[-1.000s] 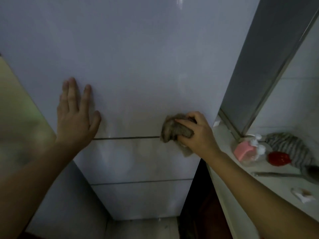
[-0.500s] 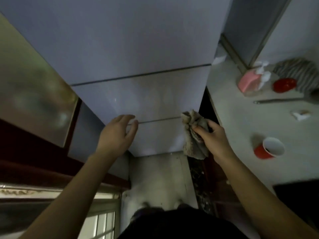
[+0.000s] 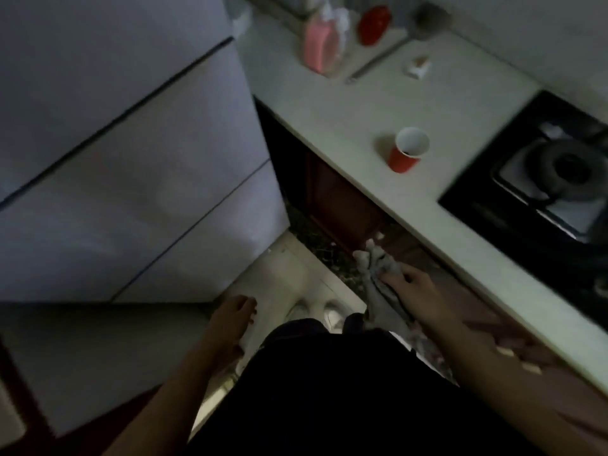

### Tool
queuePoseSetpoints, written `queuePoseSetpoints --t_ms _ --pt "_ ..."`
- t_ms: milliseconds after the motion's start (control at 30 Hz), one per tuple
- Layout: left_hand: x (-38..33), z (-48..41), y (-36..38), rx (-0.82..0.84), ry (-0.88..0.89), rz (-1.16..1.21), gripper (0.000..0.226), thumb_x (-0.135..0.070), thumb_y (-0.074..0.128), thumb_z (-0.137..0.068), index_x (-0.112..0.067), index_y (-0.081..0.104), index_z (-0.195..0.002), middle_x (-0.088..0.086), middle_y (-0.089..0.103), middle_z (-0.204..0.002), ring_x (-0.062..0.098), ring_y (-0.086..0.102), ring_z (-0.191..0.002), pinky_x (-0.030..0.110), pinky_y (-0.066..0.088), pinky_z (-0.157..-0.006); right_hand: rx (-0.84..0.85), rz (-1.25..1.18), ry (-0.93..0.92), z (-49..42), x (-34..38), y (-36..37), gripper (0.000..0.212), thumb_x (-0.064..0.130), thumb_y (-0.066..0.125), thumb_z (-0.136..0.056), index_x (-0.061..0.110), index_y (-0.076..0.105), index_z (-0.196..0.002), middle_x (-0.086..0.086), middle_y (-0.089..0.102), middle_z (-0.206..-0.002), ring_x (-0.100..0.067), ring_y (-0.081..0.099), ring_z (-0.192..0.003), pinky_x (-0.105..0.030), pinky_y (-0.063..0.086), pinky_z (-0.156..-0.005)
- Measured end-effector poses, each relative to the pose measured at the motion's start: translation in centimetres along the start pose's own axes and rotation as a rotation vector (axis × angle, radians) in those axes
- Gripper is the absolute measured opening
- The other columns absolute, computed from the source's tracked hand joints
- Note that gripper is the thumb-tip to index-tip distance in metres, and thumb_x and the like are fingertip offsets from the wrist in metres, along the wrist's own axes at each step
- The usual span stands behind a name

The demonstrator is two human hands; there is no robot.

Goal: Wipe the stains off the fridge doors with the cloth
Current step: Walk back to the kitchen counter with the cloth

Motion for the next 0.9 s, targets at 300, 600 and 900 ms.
queuePoseSetpoints --t_ms 300,600,900 --pt "-4.3 -4.1 3.9 0.306 0.117 -0.509 0.036 -0.032 0.048 -0.098 -0.001 0.066 -0.094 0.02 0.068 -0.096 0.034 0.064 -0.088 0.036 0.048 -0.08 -0.556 -0.326 0.182 14.5 -13.9 -4.4 0.015 0.021 0.072 -0.094 0.018 0.073 -0.079 0.005 0.072 -0.072 -0.015 0.064 -0.072 -0.03 0.049 -0.067" --pt "-12.1 2.6 20.5 0.542 0.443 -0.903 0.03 -0.027 0.051 -0.1 -0.001 0.067 -0.096 0.021 0.07 -0.1 0.031 0.067 -0.091 0.036 0.053 -0.087 -0.942 -0.708 0.247 30.4 -27.6 -4.6 0.014 0.031 0.075 -0.086 0.017 0.076 -0.086 -0.012 0.078 -0.088 -0.038 0.075 -0.089 -0.052 0.061 -0.085" --pt "-9.9 8.9 30.9 0.569 0.475 -1.209 0.024 -0.018 0.05 -0.102 -0.001 0.066 -0.096 0.015 0.066 -0.092 0.023 0.062 -0.075 0.029 0.041 -0.064 -1.219 -0.938 0.263 43.2 -37.2 -7.8 0.012 0.022 0.073 -0.09 0.013 0.074 -0.083 -0.019 0.074 -0.09 -0.025 0.068 -0.08 -0.042 0.056 -0.08"
Point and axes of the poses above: each hand's wrist, its own z-axis away from the middle knuckle, its own y-axis out of the palm, x = y × z, the point moved 9 cm from there along -z, towards the middle knuckle
